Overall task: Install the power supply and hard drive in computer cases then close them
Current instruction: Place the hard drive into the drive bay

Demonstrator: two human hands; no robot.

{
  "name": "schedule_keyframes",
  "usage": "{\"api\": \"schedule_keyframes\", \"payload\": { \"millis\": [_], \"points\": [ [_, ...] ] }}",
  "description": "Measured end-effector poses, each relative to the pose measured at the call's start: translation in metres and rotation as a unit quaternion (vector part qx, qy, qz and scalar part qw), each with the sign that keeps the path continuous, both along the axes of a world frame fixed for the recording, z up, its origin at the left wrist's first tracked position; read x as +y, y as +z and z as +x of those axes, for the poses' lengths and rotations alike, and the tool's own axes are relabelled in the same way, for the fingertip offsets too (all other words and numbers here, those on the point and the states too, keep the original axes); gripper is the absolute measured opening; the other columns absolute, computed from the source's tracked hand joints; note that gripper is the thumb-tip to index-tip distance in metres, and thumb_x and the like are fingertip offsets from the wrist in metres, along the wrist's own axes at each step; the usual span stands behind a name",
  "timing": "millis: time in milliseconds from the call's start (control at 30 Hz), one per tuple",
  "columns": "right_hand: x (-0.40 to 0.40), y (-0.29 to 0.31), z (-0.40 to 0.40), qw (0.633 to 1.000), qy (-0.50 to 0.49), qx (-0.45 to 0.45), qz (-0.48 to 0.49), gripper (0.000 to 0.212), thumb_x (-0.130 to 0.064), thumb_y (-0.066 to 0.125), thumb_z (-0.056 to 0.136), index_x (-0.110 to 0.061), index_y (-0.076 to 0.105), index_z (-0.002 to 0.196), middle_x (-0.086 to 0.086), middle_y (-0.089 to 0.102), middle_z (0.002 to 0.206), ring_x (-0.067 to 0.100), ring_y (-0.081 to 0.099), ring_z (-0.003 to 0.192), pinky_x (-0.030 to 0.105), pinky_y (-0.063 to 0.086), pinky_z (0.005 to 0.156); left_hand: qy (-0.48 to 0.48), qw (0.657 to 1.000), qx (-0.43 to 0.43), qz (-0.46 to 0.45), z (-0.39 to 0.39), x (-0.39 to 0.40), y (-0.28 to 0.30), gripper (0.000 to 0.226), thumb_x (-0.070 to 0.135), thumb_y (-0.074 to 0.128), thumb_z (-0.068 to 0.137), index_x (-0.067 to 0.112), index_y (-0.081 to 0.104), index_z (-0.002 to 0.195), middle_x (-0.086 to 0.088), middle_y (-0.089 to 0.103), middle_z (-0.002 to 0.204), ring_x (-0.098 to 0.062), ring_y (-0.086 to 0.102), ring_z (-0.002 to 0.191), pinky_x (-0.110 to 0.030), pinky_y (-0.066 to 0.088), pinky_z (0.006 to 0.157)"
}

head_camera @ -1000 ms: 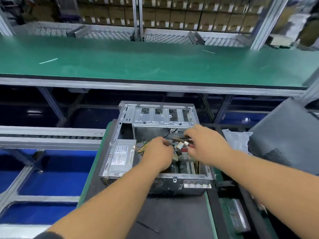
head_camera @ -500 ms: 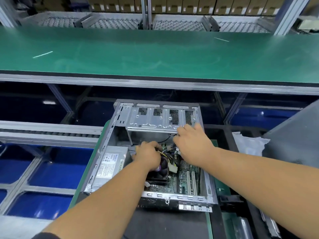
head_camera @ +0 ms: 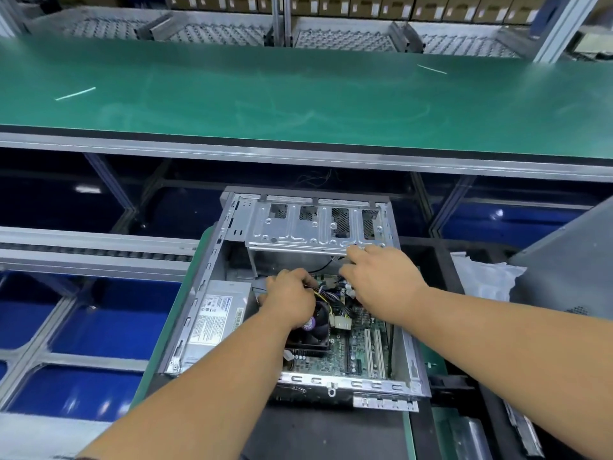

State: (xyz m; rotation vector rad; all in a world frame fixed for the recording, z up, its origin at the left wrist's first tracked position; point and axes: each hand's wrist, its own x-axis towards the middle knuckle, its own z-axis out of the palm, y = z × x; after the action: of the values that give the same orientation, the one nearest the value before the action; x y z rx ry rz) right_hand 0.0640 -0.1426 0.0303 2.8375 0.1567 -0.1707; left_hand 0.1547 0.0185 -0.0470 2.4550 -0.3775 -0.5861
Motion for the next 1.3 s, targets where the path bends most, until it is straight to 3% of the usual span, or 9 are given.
{"api": "schedule_keyframes", "payload": {
  "millis": [200, 333, 467, 667, 767, 867, 1033, 1200, 1300],
  "points": [
    [0.001, 0.003, -0.011, 0.997, -0.052, -0.038, 0.035, 0.032, -0.027, 0.064, 0.093, -0.031, 0.059, 0.124, -0.002, 0.047, 0.117, 0.024, 0.057, 0.093, 0.036, 0.052, 0.07, -0.025, 0.999, 0.013, -0.027, -0.004, -0.001, 0.005, 0.037, 0.018, 0.057, 0.097, 0.05, 0.064, 0.114, 0.004, 0.053, 0.131, -0.026, 0.036, 0.13, -0.044, 0.039, 0.101],
    [0.002, 0.0, -0.019, 0.991, -0.088, -0.06, 0.08, 0.035, -0.037, 0.062, 0.096, -0.033, 0.057, 0.13, -0.003, 0.047, 0.125, 0.023, 0.057, 0.104, 0.038, 0.055, 0.079, -0.003, 0.994, 0.076, -0.081, -0.01, -0.002, 0.013, 0.054, 0.01, 0.046, 0.084, 0.061, 0.061, 0.096, 0.0, 0.06, 0.123, -0.038, 0.06, 0.11, -0.044, 0.054, 0.088],
    [0.006, -0.006, -0.025, 0.982, -0.117, -0.088, 0.12, 0.039, -0.039, 0.063, 0.093, -0.035, 0.057, 0.131, -0.005, 0.05, 0.116, 0.021, 0.057, 0.103, 0.037, 0.055, 0.077, 0.034, 0.98, 0.087, -0.178, -0.007, 0.001, 0.016, 0.045, 0.007, 0.051, 0.085, 0.047, 0.071, 0.092, 0.013, 0.072, 0.107, -0.015, 0.069, 0.097, -0.045, 0.055, 0.098],
    [0.004, -0.018, -0.024, 0.976, -0.125, -0.115, 0.136, 0.038, -0.036, 0.064, 0.091, -0.035, 0.061, 0.129, -0.006, 0.053, 0.113, 0.02, 0.059, 0.1, 0.036, 0.052, 0.075, 0.077, 0.957, 0.13, -0.249, -0.005, 0.004, 0.015, 0.056, -0.009, 0.048, 0.086, 0.034, 0.076, 0.108, 0.008, 0.077, 0.099, -0.011, 0.074, 0.073, -0.037, 0.062, 0.071],
    [0.003, -0.026, -0.024, 0.962, -0.161, -0.13, 0.176, 0.037, -0.038, 0.064, 0.089, -0.04, 0.064, 0.126, -0.009, 0.055, 0.109, 0.019, 0.062, 0.09, 0.031, 0.051, 0.066, 0.079, 0.951, 0.14, -0.264, -0.005, 0.004, 0.015, 0.049, -0.008, 0.049, 0.088, 0.028, 0.079, 0.102, 0.005, 0.079, 0.095, -0.02, 0.076, 0.082, -0.041, 0.061, 0.08],
    [0.001, -0.026, -0.021, 0.929, -0.232, -0.18, 0.226, 0.036, -0.04, 0.066, 0.085, -0.04, 0.069, 0.121, -0.008, 0.056, 0.1, 0.02, 0.061, 0.071, 0.031, 0.051, 0.06, 0.042, 0.963, 0.125, -0.235, -0.007, 0.004, 0.012, 0.041, 0.002, 0.056, 0.089, 0.034, 0.08, 0.083, 0.012, 0.078, 0.089, -0.016, 0.071, 0.088, -0.034, 0.058, 0.082],
    [0.01, -0.026, -0.036, 0.856, -0.268, -0.246, 0.368, 0.031, -0.039, 0.07, 0.084, -0.043, 0.066, 0.114, -0.016, 0.055, 0.101, 0.009, 0.064, 0.076, 0.036, 0.057, 0.068, -0.002, 0.979, 0.105, -0.174, -0.008, 0.005, 0.005, 0.036, 0.006, 0.056, 0.09, 0.033, 0.078, 0.081, 0.002, 0.077, 0.084, -0.012, 0.056, 0.051, -0.028, 0.053, 0.056],
    [0.029, -0.016, -0.087, 0.725, -0.304, -0.296, 0.543, 0.03, -0.045, 0.072, 0.085, -0.052, 0.063, 0.112, -0.027, 0.055, 0.11, -0.003, 0.064, 0.096, 0.017, 0.053, 0.082, 0.048, 0.97, 0.094, -0.22, -0.007, 0.006, 0.007, 0.032, 0.004, 0.06, 0.093, 0.03, 0.078, 0.087, 0.006, 0.076, 0.094, -0.014, 0.067, 0.076, -0.016, 0.054, 0.057],
    [0.048, -0.003, -0.131, 0.694, -0.301, -0.309, 0.576, 0.03, -0.049, 0.068, 0.083, -0.051, 0.064, 0.113, -0.015, 0.065, 0.1, 0.005, 0.065, 0.089, 0.008, 0.047, 0.076, 0.113, 0.955, 0.084, -0.262, -0.007, 0.008, 0.017, 0.033, 0.002, 0.057, 0.097, 0.03, 0.074, 0.096, 0.004, 0.074, 0.105, -0.008, 0.068, 0.088, -0.014, 0.047, 0.064]
  ]
}}
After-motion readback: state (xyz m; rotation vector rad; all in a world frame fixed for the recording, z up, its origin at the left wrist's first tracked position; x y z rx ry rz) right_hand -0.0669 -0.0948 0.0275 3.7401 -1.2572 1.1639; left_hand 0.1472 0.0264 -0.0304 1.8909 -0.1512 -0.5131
